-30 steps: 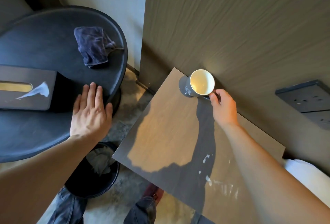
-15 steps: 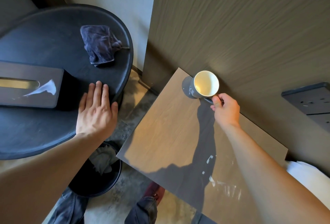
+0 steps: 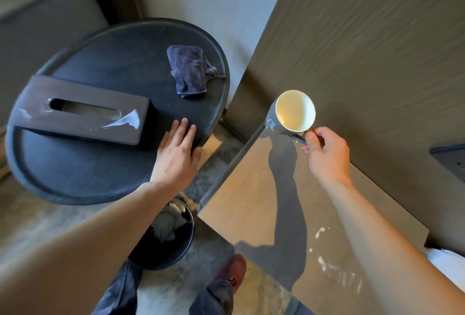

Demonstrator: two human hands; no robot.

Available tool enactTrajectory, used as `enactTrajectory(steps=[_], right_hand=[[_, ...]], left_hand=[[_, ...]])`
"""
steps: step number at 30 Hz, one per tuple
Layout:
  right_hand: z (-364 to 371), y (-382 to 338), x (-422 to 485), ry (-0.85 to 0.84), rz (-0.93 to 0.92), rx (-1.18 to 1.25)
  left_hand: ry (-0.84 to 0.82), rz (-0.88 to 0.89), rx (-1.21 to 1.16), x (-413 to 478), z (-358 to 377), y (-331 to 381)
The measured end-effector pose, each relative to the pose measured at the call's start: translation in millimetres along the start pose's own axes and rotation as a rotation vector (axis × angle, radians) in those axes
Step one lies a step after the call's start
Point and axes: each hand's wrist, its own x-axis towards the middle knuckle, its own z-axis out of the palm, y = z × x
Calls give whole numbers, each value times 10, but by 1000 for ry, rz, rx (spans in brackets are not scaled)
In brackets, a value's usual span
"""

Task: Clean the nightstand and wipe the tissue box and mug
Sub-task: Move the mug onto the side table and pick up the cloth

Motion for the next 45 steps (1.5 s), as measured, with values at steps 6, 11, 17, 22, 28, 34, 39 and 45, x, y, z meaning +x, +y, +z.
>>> enactTrajectory(steps=[6, 11, 17, 22, 28, 34, 39, 45], right_hand=[[427, -705, -69, -62, -142, 37], [931, -1440, -144, -131, -199, 66], [1371, -1979, -47, -152, -253, 51], [1809, -2325, 46, -191, -309, 11], [2201, -2474, 105, -202, -280, 8], [2408, -2520, 104, -207, -281, -32], [2488, -2512, 90, -208, -288, -48], [2512, -2488, 94, -194, -282, -30]], left_hand=[[34, 136, -116, -415, -221, -291], [111, 31, -52, -842, -418, -879], [195, -280, 88, -999, -638, -1299], [193, -406, 191, -864, -795, -1625], [139, -427, 282, -793, -854, -1704], [113, -432, 276, -782, -870, -1696], [106, -432, 272, -788, -870, -1695], [111, -429, 275, -786, -873, -1694]])
